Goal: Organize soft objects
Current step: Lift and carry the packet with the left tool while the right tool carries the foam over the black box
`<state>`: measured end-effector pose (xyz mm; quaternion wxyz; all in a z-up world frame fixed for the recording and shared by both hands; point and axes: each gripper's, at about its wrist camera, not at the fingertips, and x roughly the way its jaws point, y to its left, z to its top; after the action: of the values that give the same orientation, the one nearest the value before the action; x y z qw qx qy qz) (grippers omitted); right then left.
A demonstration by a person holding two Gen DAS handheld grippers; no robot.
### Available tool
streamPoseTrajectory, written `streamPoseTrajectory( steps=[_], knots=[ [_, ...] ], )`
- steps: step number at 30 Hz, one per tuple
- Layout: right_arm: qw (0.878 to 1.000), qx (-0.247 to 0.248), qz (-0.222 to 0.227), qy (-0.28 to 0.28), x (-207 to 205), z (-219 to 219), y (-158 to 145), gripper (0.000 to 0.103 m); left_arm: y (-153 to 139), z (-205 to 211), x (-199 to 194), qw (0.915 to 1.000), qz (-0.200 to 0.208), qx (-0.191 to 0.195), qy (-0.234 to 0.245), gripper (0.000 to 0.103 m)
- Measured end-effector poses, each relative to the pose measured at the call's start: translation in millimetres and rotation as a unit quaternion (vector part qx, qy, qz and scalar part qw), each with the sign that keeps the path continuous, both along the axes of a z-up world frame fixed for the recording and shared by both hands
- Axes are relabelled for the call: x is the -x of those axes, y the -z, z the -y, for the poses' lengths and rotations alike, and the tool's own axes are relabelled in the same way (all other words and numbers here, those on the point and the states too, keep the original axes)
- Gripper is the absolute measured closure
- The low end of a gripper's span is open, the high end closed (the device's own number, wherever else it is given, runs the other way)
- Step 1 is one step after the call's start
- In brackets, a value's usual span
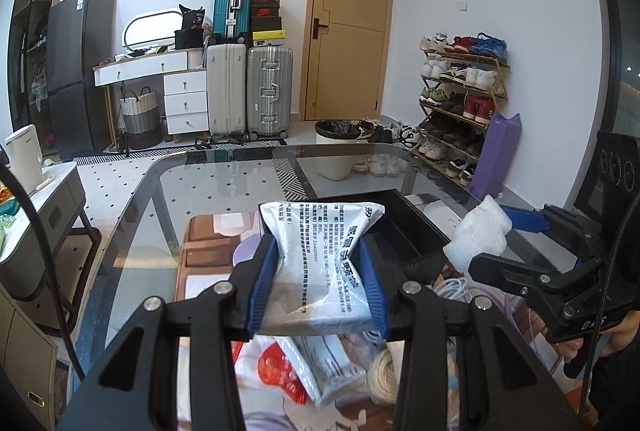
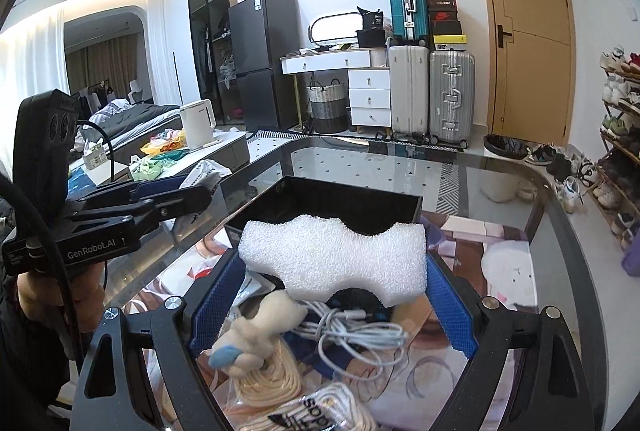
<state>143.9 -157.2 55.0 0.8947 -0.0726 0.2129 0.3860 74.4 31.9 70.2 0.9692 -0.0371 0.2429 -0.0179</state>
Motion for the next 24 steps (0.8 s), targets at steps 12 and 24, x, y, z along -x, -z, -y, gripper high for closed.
streamPoseTrajectory(
  steps=[12,24],
  knots=[
    [1.0,0.024,0.004,-0.009,-31,-20,-5,0.013,-2,-3,-35,0.9999,-0.007,0.003,-0.008,0.063],
    [0.999,0.051,0.006,-0.013,-50,-36,2,0.013,8,4,-59,0.9997,-0.025,-0.003,0.003,0.062]
  ],
)
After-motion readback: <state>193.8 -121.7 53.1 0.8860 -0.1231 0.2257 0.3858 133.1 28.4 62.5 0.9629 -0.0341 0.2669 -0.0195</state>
